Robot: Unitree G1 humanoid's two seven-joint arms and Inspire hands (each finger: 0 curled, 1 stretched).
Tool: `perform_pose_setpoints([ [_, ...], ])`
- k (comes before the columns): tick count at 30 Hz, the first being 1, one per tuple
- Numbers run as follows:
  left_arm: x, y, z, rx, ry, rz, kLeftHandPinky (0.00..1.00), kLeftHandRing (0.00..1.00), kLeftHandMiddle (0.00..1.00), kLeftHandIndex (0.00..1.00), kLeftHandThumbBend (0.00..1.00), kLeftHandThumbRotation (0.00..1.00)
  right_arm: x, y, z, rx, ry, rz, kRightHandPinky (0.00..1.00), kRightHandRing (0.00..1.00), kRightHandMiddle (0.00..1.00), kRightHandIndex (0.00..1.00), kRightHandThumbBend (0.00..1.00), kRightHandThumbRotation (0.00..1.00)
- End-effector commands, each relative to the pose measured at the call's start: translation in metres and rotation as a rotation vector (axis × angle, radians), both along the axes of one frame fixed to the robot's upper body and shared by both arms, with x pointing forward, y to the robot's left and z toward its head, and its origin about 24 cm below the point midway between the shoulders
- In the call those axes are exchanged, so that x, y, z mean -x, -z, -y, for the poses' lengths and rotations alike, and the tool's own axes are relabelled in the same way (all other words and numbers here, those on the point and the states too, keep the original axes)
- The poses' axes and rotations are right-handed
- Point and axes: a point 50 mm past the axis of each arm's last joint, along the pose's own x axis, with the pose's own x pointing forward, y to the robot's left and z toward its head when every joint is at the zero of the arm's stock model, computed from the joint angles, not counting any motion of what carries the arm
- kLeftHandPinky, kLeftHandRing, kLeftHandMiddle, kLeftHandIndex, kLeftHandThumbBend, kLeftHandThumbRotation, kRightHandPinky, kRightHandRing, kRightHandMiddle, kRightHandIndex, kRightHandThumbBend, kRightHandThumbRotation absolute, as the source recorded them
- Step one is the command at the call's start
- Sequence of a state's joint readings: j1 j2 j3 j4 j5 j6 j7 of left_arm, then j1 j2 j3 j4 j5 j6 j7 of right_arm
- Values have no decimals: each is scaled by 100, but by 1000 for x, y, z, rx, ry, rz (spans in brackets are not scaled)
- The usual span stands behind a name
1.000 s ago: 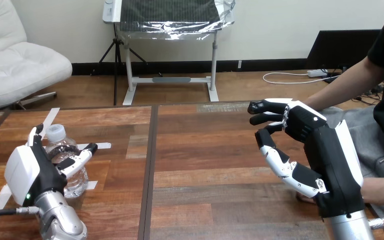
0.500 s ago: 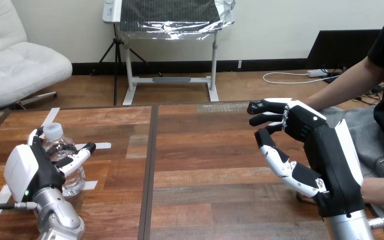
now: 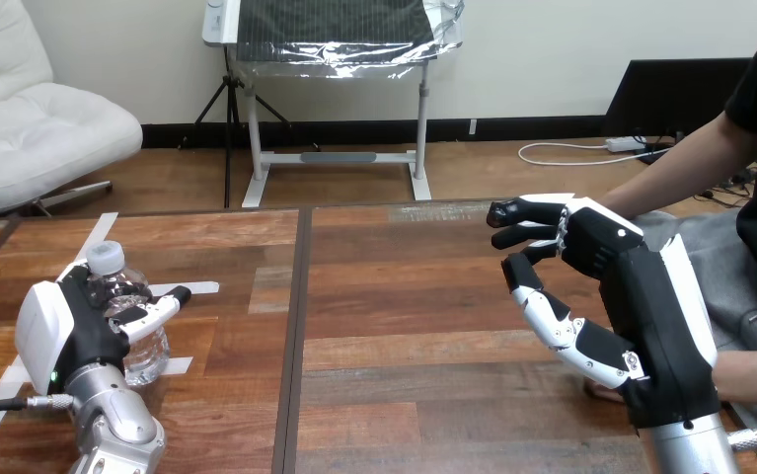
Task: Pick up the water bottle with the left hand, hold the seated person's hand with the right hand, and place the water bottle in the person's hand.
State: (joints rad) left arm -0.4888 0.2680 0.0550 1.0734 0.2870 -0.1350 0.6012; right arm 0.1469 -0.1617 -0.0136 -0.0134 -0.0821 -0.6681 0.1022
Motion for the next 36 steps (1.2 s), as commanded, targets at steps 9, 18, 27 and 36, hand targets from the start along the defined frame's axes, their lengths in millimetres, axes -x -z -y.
perform_pose_setpoints([
  [9,-15,-19,2,7,24,89,42,49,53,55,81,1,-9,-24,-1,-9,-11,111,47,60,65,63,33,6],
  [18,-13,-18,2,2,34,100,36,42,47,49,77,0,-9,-24,0,-17,-10,110,46,59,65,63,32,4],
  [27,-13,-18,4,-5,47,107,35,41,47,49,74,0,-9,-23,2,-18,-11,105,47,59,65,63,33,4],
  [36,-14,-18,5,27,45,118,36,41,47,49,74,0,-9,-23,2,-14,-7,110,46,58,64,63,33,3],
])
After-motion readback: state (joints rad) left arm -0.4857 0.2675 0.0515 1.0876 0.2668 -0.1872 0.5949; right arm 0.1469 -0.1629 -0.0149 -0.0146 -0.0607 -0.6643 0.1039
